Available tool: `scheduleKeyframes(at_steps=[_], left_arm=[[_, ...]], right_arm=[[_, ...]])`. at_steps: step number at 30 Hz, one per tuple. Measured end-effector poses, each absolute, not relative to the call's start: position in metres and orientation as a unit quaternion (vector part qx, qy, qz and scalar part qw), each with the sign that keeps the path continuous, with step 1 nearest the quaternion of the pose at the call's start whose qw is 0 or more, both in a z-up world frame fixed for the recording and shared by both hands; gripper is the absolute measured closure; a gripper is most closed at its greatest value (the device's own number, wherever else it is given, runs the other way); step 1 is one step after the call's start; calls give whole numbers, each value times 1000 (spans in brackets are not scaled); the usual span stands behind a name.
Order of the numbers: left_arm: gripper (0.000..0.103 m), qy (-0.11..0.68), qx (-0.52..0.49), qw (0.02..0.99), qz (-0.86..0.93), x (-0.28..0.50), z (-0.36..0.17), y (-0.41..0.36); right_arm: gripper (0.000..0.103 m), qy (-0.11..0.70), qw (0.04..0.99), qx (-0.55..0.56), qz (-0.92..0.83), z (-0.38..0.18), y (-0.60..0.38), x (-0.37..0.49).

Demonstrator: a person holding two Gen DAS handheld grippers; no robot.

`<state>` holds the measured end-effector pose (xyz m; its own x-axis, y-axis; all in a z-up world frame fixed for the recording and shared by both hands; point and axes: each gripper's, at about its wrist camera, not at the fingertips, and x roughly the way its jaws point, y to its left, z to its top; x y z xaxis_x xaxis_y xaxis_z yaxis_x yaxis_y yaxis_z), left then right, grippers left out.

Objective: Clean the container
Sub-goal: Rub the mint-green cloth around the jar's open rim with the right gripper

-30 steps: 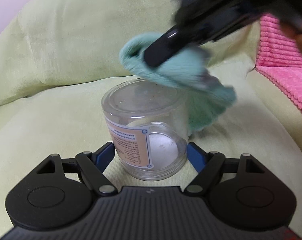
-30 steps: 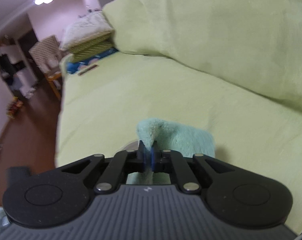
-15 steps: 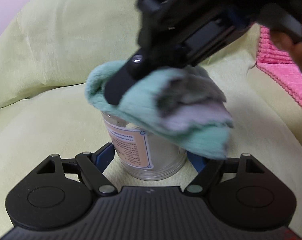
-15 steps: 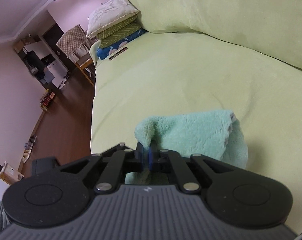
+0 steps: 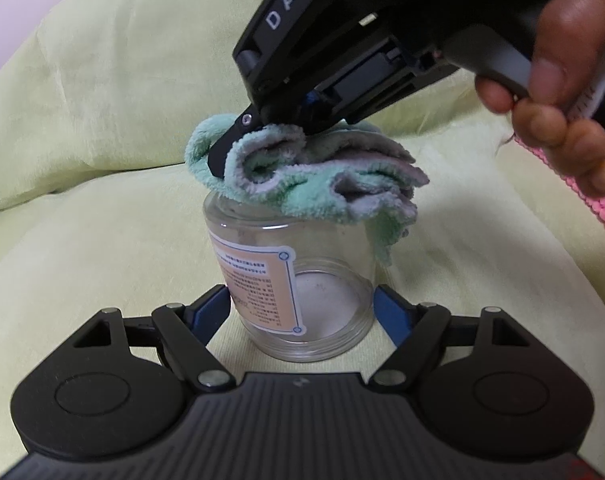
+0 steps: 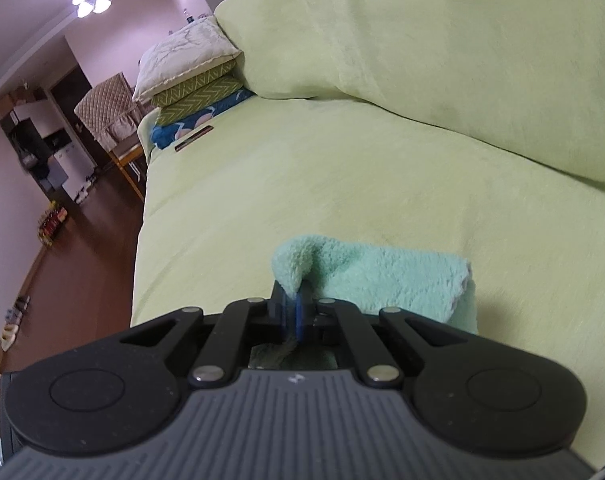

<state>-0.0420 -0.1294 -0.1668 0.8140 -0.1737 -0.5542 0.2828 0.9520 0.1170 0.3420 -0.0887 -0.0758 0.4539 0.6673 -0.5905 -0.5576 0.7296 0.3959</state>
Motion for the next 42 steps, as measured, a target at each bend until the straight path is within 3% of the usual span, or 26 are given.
scheduleKeyframes(at_steps=[5, 8, 33, 42], left_arm=[[24, 282, 95, 947, -121, -13, -178, -119], [24, 279, 95, 946, -135, -11, -157, -22], [23, 276, 82, 948, -132, 149, -168, 29], [23, 276, 79, 949, -132, 211, -171, 73]], right_arm=[[103, 379, 851, 68, 358, -75, -84, 343], [103, 379, 851, 69, 357, -76, -85, 341], [101, 380, 869, 99, 301, -71, -120, 338], [98, 392, 833, 50, 387, -58, -113, 309]])
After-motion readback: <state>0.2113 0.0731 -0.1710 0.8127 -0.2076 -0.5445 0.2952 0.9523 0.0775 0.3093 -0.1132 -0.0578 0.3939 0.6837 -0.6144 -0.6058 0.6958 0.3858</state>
